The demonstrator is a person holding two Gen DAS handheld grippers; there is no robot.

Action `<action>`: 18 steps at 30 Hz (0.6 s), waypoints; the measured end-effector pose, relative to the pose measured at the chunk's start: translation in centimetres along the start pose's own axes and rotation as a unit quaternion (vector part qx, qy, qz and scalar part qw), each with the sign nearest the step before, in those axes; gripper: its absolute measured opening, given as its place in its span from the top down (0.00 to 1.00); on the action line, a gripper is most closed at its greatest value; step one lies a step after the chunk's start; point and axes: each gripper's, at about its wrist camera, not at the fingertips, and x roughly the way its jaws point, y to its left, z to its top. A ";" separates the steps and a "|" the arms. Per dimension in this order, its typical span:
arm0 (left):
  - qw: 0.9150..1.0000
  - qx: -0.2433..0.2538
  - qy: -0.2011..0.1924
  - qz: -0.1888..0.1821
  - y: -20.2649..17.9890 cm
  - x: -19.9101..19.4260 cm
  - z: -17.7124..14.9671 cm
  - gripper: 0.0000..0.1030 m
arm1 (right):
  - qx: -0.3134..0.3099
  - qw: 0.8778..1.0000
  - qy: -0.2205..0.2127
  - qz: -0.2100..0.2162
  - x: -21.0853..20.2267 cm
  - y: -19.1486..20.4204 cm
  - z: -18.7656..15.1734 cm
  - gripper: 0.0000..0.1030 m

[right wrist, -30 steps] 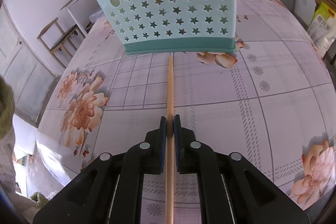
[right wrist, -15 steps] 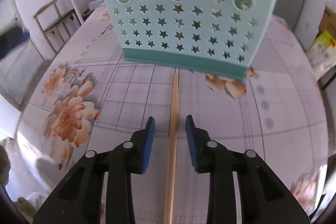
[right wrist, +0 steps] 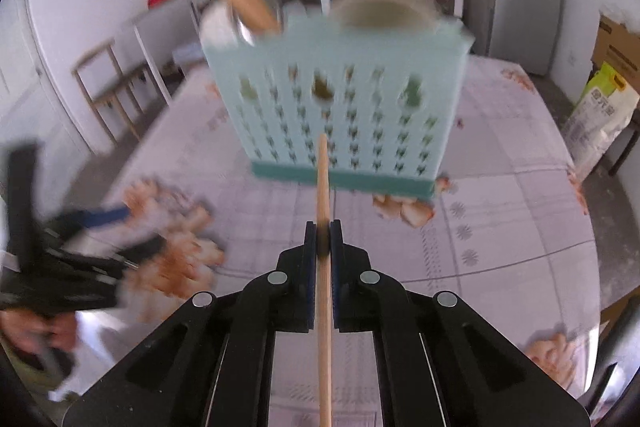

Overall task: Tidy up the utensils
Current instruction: 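Regrip the chopstick with the right gripper, carry it into the holder, open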

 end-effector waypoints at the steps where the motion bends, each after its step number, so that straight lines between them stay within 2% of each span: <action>1: 1.000 0.000 0.001 0.001 -0.1 0.0 0.0 0.17 | 0.009 1.000 -0.013 0.011 -1.3 -0.3 0.4 0.95; 8: 1.000 0.010 0.002 0.008 -0.7 0.6 -0.2 0.13 | 0.026 0.994 -0.104 0.019 -8.6 -1.7 3.1 0.96; 18: 1.000 0.023 0.002 0.008 -1.4 0.7 -0.5 0.11 | -0.002 0.979 -0.200 0.049 -13.3 -1.0 8.5 0.96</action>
